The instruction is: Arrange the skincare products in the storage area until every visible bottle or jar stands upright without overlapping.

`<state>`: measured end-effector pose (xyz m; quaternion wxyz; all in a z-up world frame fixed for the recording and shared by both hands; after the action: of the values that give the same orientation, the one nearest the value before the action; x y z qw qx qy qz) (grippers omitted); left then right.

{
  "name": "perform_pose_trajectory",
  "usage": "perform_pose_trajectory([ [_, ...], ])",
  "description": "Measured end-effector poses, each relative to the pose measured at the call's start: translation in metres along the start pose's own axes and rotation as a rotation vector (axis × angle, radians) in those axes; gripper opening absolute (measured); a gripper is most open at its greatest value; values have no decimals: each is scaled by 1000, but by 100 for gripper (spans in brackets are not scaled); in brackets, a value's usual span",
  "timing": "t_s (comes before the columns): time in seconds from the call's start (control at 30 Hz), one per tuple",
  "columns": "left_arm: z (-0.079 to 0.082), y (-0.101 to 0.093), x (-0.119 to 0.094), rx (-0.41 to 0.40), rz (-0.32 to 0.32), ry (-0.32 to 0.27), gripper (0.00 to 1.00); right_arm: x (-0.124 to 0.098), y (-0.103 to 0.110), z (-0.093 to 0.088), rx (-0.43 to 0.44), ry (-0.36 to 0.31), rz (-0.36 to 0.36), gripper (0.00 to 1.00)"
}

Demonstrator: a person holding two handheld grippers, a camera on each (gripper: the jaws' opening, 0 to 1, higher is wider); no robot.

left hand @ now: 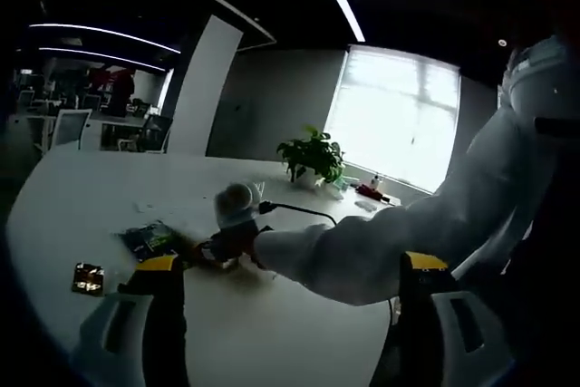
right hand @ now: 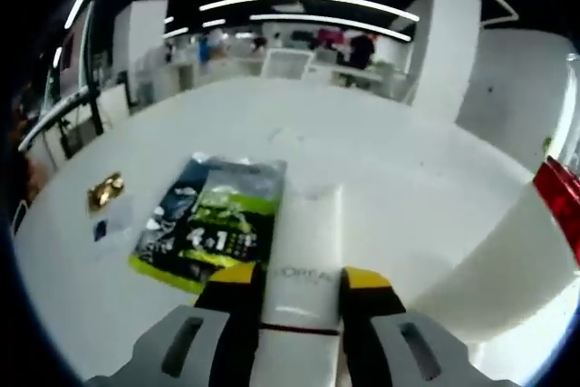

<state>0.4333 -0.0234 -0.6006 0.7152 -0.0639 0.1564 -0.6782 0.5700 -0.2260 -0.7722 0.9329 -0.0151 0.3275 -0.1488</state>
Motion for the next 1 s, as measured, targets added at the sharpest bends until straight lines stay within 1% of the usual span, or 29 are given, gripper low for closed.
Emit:
perform_pose_trajectory([
  [0.3, 1, -3, 0, -7, -10, -8, 92, -18, 5, -14, -11, -3, -14, 30],
  [0.4, 1, 1, 3, -25, -4, -11, 93, -26, 6, -19, -17, -6, -10, 30],
  [0.5, -4, 5, 3, -41, 15, -3, 93, -33, 5, -25, -20, -4, -2, 30],
  [0.53, -7, 6, 5, -50, 10, 14, 93, -34, 5, -26, -24, -6, 1, 30],
  [0.57, -8, 6, 7, -52, 0, 17, 93, -36, 4, -27, -25, -7, 2, 30],
  [0.67, -11, 3, 16, -106, -40, 19, 91, -40, 3, -30, -26, 4, 15, 29],
  [0.7, -14, 2, 18, -122, -51, 25, 90, -41, 3, -31, -27, 6, 21, 29],
  [0.73, -19, 1, 22, -140, -66, 45, 89, -41, 2, -32, -27, 10, 25, 29],
  [0.77, -22, 2, 24, -143, -70, 54, 89, -42, 1, -32, -26, 12, 29, 29],
  [0.83, -29, 6, 29, -163, -81, 81, 89, -43, 1, -34, -28, 15, 34, 29],
  [0.9, -32, 11, 31, -183, -88, 92, 89, -45, 1, -35, -25, 11, 35, 28],
  [1.0, -32, 24, 34, -265, -95, 85, 88, -50, -1, -38, -14, 0, 50, 28],
])
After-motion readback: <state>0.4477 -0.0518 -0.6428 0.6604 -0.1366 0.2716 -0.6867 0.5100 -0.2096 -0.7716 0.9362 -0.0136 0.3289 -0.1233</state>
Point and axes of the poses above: the point that each gripper's makers call its tool centre point, and the gripper's own axes: x roughly forward along the fingers, y roughly to its left, z roughly out of its top, the point moved 2 cm from there along -x, roughly backward along the fingers, and after that the axes turned 2 degrees about -z, right-handed, at the moved point
